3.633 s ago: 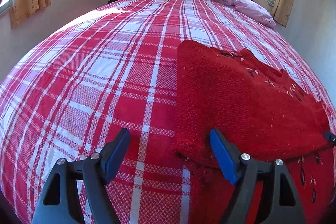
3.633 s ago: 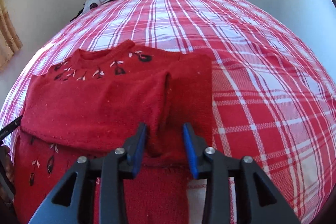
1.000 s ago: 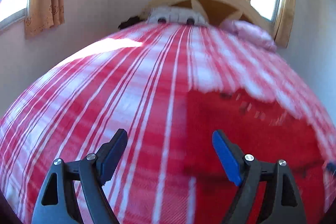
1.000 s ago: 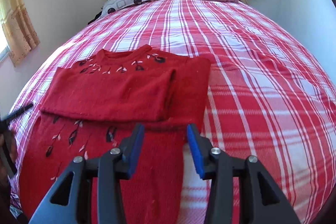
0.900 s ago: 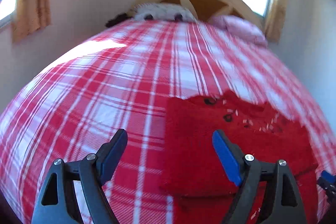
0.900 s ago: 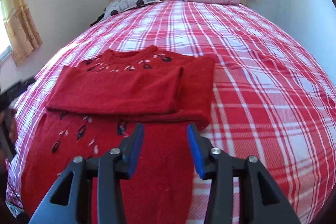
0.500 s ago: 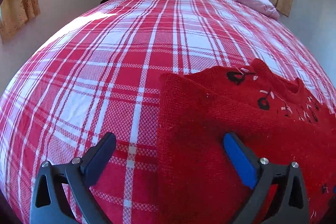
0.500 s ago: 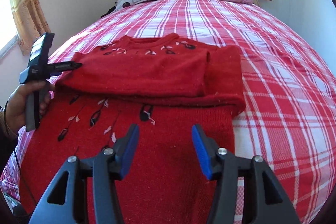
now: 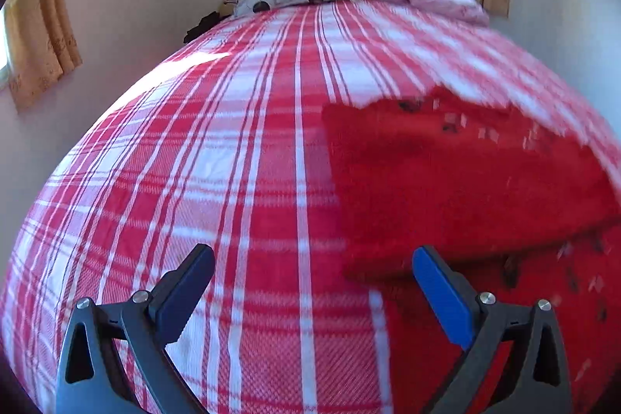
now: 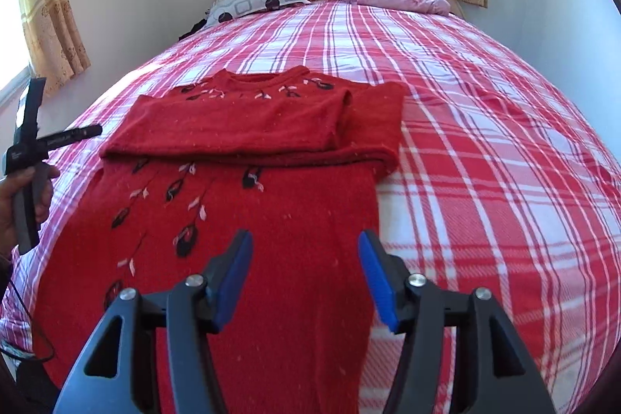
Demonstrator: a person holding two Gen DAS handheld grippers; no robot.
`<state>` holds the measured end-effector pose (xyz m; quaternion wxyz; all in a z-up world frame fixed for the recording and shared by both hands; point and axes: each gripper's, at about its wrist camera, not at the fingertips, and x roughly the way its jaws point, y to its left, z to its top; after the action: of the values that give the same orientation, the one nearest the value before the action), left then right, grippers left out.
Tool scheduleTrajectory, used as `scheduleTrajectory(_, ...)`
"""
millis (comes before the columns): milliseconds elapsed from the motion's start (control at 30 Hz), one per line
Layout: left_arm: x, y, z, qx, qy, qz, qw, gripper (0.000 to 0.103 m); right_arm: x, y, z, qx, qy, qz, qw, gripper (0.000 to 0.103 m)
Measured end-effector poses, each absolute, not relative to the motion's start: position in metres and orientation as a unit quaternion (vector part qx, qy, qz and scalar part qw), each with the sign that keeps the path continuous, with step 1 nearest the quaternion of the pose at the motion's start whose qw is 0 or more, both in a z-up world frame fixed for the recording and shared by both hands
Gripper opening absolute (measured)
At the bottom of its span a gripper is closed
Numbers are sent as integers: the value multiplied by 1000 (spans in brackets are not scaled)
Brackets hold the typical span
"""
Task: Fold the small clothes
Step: 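Move both grippers down to the hem of the red sweater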
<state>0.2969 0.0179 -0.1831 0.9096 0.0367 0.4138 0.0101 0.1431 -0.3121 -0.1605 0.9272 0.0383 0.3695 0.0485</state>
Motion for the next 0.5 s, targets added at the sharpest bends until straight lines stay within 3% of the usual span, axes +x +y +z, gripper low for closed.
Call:
scheduleTrajectory(200,294,29,-190,11,430,29,902,102,125,-308,-163,32,379,54,923,60)
scheduleTrajectory(500,200,39,-179,-20,429,-14,903,102,93,-321,-185,53,397,50,915,57)
